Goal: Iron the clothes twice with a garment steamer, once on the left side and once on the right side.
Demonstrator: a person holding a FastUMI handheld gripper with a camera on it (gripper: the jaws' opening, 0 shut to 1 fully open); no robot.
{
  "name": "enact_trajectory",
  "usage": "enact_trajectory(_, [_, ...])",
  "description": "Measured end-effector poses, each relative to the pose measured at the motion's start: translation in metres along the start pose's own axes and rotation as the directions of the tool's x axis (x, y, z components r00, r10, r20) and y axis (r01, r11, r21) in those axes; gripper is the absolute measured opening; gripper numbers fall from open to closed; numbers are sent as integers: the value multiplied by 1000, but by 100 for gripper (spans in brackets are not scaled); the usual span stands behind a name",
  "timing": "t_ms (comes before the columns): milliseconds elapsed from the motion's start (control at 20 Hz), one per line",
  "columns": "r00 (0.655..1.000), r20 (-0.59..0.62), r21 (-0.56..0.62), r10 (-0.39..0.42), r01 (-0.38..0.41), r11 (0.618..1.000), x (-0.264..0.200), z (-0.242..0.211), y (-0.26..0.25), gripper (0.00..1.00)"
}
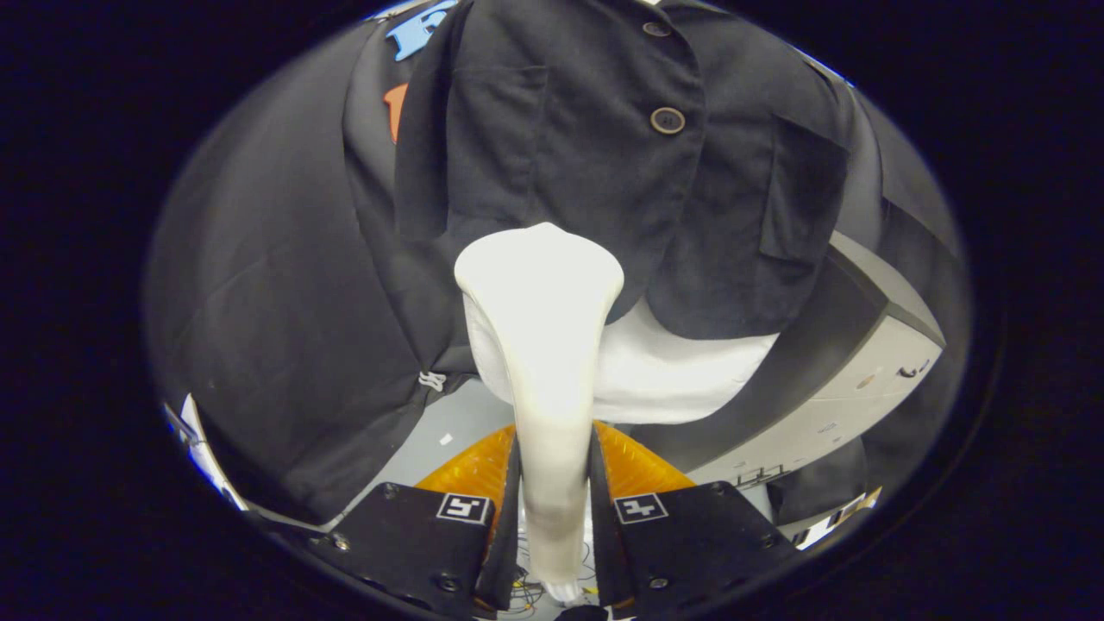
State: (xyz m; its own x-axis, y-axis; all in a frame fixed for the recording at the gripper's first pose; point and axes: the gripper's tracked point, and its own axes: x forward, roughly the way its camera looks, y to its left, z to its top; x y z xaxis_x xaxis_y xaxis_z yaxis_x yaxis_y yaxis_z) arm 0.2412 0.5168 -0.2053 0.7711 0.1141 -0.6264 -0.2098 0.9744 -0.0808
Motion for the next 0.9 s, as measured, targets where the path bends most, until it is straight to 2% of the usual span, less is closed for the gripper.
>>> enact_trajectory(300, [996, 86, 54, 14, -19, 998, -70, 28, -69, 39])
enact_trajectory(550, [985, 170, 70, 7, -19, 997, -136, 38, -144, 39])
enact_trajectory(750, [971, 238, 71, -17, 0, 997, -187, 25, -215, 39])
enact_trajectory(900, [969, 246, 87, -38, 17, 996, -215, -6, -273, 39])
